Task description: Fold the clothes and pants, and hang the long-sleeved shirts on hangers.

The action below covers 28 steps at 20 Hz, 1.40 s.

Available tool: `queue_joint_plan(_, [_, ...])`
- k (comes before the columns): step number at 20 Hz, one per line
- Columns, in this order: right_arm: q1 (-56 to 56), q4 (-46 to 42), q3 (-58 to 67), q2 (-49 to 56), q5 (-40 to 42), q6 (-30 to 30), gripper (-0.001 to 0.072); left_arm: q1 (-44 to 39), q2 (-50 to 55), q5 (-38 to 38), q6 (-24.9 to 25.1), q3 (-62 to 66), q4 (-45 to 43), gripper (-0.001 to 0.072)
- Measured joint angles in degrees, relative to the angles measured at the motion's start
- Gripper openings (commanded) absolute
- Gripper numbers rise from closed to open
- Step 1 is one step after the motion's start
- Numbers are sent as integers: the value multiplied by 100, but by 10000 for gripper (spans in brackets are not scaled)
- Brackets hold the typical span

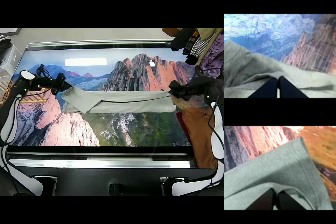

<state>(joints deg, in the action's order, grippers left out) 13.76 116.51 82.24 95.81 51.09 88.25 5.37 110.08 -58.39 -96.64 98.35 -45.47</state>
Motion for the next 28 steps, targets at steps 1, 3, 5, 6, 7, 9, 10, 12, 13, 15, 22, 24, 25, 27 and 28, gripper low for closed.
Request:
queue_joint_plan(1, [-2,0,11,94,44,-44,53,-42,79,9,-37,9,2,21])
queue_joint_plan(3, [-2,2,22,264,157,-111,260,-114,201,26,-87,20,0,270])
queue_joint_plan(5, [0,13,46,369,348,-173,372,-155,267,31,-109,31,4,609])
queue_joint_plan(6, [15,26,103,402,525,-177,430,-160,271,-7,-109,48,4,609])
queue_joint_plan(7, [55,28,210,424,778,-186,497,-146,256,-79,-109,83,2,609])
queue_joint_plan(9, [227,28,522,448,1335,-190,502,-63,151,-337,-103,243,-127,609])
queue_joint_plan(10, [350,33,671,455,1561,-190,504,-22,70,-518,-96,361,-280,609])
queue_joint_plan(12, [640,120,874,487,1886,-190,613,33,-155,-925,-92,643,-791,630])
queue_joint_plan(13, [780,221,938,533,2017,-170,668,37,-299,-1150,-92,791,-1143,685])
queue_joint_plan(15, [955,450,1012,693,2247,4,677,2,-605,-1539,-109,1014,-1869,712])
queue_joint_plan(22, [1110,872,1082,1200,2225,597,677,-258,-1416,-2371,-203,1248,-3362,719])
queue_joint_plan(24, [1121,903,1084,1250,2041,704,677,-321,-1486,-2527,-243,1259,-3499,720])
queue_joint_plan(25, [1123,938,1084,1274,1978,745,677,-348,-1510,-2573,-258,1261,-3558,719])
queue_joint_plan(27, [1126,1014,1086,1346,1893,828,677,-393,-1532,-2645,-291,1266,-3620,720])
queue_joint_plan(28, [1126,1086,1086,1397,1873,870,677,-415,-1539,-2667,-319,1266,-3637,720])
